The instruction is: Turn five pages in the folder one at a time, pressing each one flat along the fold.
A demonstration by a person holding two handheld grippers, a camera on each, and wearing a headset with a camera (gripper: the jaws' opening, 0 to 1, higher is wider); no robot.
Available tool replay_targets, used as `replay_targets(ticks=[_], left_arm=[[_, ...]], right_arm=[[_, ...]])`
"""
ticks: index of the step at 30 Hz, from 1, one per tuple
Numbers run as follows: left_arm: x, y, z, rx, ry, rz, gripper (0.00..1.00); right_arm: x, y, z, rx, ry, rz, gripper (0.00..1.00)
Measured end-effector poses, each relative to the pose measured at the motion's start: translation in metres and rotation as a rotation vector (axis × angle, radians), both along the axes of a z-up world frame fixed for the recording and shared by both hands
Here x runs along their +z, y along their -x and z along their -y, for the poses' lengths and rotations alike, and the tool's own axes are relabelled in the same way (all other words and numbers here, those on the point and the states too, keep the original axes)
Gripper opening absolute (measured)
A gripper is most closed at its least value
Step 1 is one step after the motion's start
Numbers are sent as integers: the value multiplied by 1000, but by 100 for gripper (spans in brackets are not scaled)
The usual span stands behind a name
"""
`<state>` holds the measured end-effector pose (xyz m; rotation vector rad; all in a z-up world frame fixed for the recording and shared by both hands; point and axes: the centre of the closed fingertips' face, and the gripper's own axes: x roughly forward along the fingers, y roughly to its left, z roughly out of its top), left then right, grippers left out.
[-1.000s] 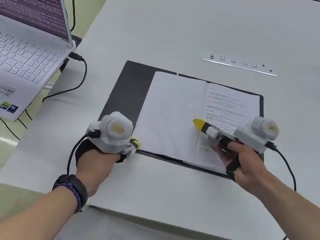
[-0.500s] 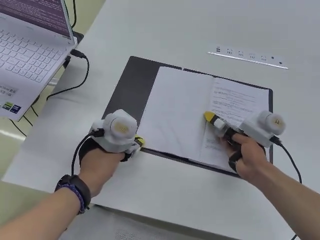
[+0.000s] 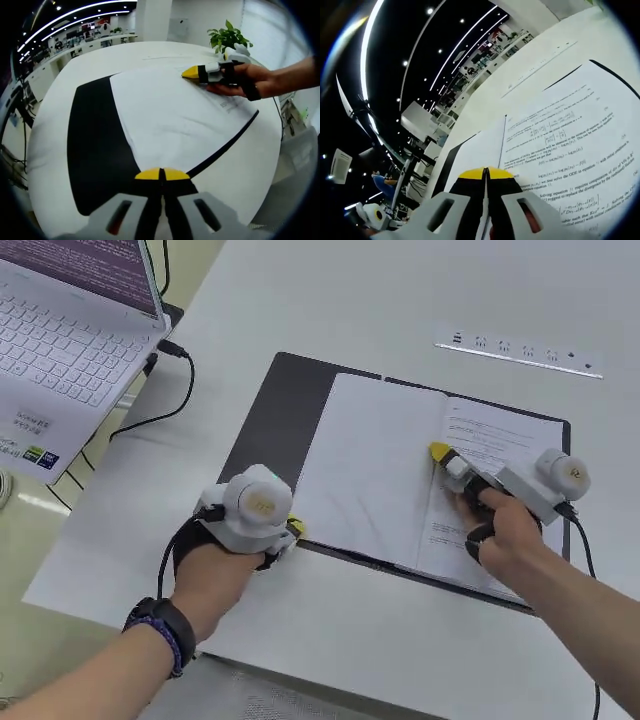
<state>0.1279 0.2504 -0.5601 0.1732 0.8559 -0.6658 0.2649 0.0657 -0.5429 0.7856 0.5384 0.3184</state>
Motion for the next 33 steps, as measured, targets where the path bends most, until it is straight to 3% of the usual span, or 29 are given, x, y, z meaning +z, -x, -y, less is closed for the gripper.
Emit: replay_targets(ticks=[9,22,32,33], left_arm=[[-1,-1,-1,4,6,-8,0],[-1,-1,-1,2,5,-8,0],[-1,-1,-1,4,11,-10,0],[-1,-1,-1,4,13,-11,0]], right_arm=[[13,-9,-6,-66,-44,17,0],[21,-28,-6,-113,-78,34,0],[23,-45,-1,-143,-96,26,0],[17,-54,5,-141,-98,23,0]])
